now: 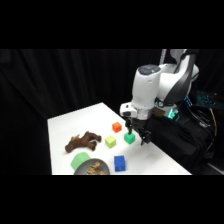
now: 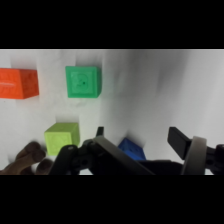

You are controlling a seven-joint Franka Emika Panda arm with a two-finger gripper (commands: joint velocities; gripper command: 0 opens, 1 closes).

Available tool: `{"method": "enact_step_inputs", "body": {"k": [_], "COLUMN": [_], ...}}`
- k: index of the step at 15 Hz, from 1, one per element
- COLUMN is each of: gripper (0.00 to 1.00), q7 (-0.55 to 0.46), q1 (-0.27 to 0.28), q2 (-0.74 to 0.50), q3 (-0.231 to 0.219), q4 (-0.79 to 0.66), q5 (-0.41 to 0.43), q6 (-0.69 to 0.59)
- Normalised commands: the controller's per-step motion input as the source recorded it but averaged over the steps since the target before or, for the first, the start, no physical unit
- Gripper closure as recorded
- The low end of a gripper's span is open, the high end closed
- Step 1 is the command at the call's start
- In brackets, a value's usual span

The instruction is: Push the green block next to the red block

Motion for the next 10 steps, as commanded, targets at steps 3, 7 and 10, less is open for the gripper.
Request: {"method": "enact_step_inputs", "body": {"k": [3, 7, 10], "gripper": [0.0, 0.0, 0.0], "q7": [0.26, 0.18, 0.14], "q1": [0.047, 0.07, 0.176], "q2": [0.06, 0.24, 0.3], "q3": [-0.004, -0.087, -0.177], "q4": [-0.22, -0.1, -0.01], "q5": [-0.24, -0.211, -0.147], "q6": [0.4, 0.41, 0.38]}}
